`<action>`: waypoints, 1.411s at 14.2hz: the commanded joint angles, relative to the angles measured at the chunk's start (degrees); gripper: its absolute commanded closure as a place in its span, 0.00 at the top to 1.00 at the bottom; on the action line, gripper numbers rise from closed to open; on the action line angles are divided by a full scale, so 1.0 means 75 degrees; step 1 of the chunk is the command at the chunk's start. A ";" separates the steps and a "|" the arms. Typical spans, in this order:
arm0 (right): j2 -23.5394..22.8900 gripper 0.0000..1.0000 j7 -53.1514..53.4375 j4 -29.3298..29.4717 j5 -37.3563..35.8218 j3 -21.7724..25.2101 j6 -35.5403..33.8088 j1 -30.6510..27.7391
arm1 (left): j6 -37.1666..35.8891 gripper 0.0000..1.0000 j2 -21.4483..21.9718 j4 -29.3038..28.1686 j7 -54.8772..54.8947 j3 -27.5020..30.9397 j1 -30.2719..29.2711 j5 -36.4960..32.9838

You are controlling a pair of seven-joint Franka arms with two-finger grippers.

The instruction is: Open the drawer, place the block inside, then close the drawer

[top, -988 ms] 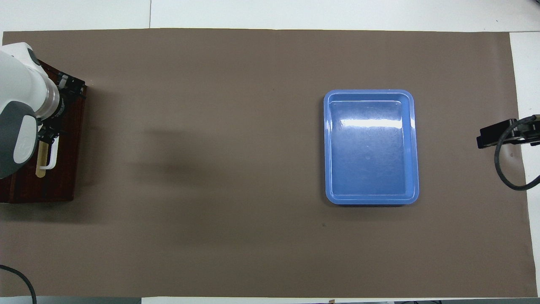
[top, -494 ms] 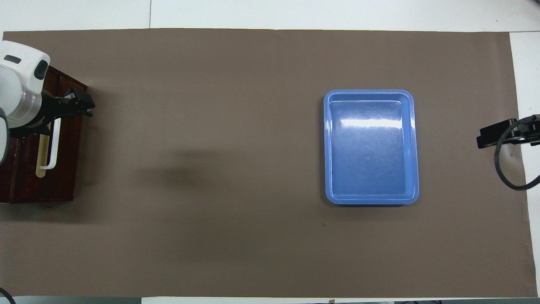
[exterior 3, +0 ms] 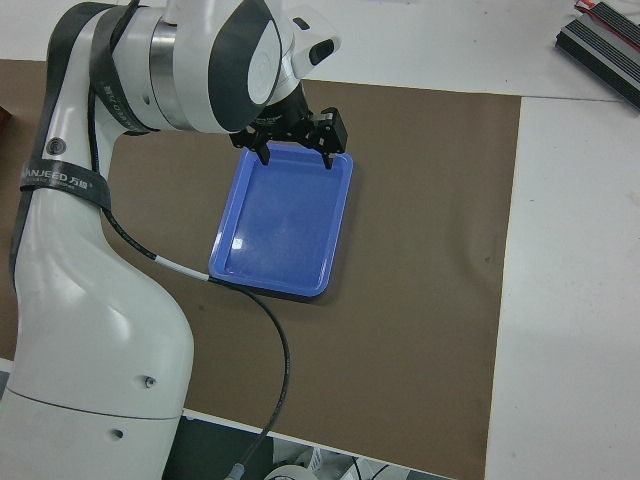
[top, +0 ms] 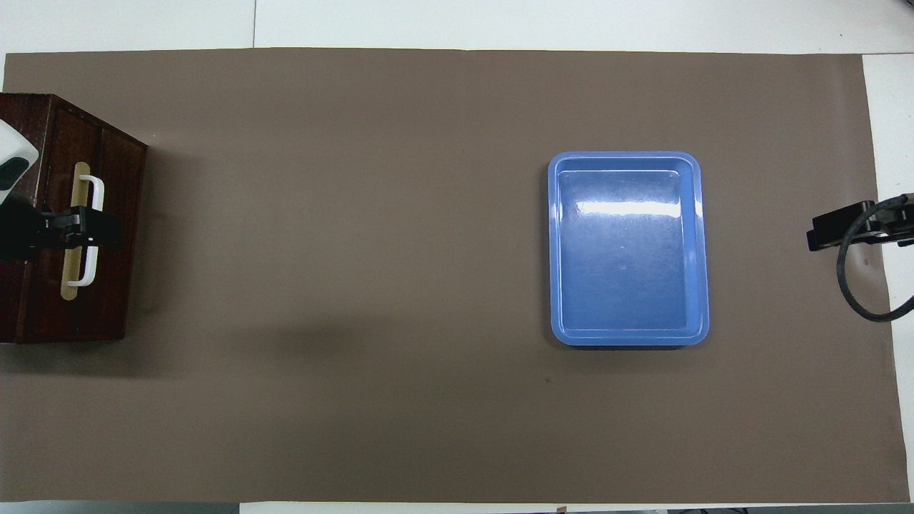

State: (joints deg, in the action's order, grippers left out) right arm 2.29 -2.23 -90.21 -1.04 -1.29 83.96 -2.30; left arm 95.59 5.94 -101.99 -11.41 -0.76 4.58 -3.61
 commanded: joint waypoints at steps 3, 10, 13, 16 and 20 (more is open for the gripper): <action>0.0058 1.00 0.0121 -0.0018 -0.0002 -0.0028 -0.0097 -0.0033 | 0.0203 1.00 0.0110 -0.0100 -0.0494 -0.0098 0.0186 0.0306; 0.0058 1.00 0.0121 -0.0018 -0.0002 -0.0028 -0.0085 -0.0033 | 0.0110 1.00 0.0169 -0.0194 0.0357 -0.0098 0.0292 0.0294; 0.0058 1.00 0.0121 -0.0018 -0.0002 -0.0028 -0.0097 -0.0033 | 0.0062 1.00 0.0099 -0.0042 0.0842 -0.0040 0.0210 0.0306; 0.0058 1.00 0.0121 -0.0018 -0.0002 -0.0028 -0.0085 -0.0033 | -0.0368 1.00 -0.0531 0.0810 0.0830 -0.0016 0.0187 0.0306; 0.0058 1.00 0.0121 -0.0018 -0.0002 -0.0028 -0.0085 -0.0033 | -0.0382 1.00 -0.0604 0.0884 0.0924 -0.0016 0.0175 0.0306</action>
State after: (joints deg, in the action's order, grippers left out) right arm 2.29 -2.23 -90.21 -1.04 -1.29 83.96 -2.30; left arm 94.77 2.65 -97.54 -5.78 -0.91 6.31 -2.06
